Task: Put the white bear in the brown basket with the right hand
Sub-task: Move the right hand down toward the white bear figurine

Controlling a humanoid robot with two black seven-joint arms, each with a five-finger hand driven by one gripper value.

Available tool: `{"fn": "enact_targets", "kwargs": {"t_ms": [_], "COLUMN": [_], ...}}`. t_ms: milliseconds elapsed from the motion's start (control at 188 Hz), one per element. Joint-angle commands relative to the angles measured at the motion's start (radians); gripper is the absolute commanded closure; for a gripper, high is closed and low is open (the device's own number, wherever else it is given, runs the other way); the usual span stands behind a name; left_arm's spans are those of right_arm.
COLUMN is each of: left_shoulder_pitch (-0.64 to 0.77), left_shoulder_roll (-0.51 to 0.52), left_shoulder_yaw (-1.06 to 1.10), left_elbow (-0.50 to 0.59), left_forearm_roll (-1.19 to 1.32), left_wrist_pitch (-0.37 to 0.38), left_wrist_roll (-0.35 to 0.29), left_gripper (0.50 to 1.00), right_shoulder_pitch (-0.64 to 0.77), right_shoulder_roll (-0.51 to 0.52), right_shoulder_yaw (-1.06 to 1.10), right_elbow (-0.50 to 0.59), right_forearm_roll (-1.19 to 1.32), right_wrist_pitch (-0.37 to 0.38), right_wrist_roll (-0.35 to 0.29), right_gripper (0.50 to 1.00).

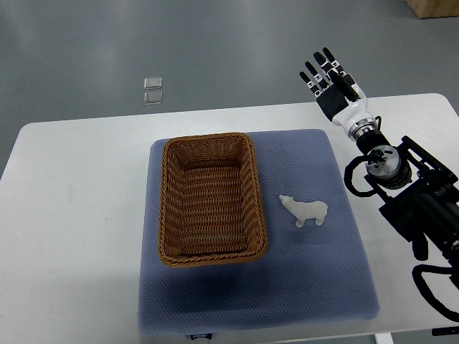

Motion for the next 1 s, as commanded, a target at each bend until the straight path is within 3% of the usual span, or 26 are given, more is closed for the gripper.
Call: {"fn": "enact_targets", "kwargs": {"t_ms": [0, 415, 574, 995], "left_shoulder_pitch": [-0.001, -0.001, 0.001, -0.001], "left_shoulder_roll": [0.0, 0.0, 0.0, 0.0], "left_shoulder_yaw": [0.001, -0.001, 0.001, -0.001], "left_elbow": [0.0, -0.002, -0.003, -0.017], "left_forearm_roll": [0.001, 0.001, 0.001, 0.007], "left_wrist_pitch": [0.0, 0.0, 0.0, -0.002], "left_wrist_roll": [0.002, 0.0, 0.0, 0.0], "left_gripper": [0.5, 0.5, 0.5, 0.5], "right_shoulder_pitch": [0.0, 0.006, 0.017, 0.262], "right_shoulder_roll": [0.0, -0.002, -0.041, -0.287], "right_shoulder_yaw": [0.0, -0.055, -0.089, -0.426], "right_elbow": [0.0, 0.005, 0.021, 0.169], "right_forearm_roll": [0.0, -0.015, -0.126, -0.637], "right_wrist_pitch": [0.0, -0.008, -0.006, 0.014], "right_wrist_roll": [0.0, -0.002, -0.006, -0.166], "right_gripper": [0.574, 0.574, 0.574, 0.574]}}
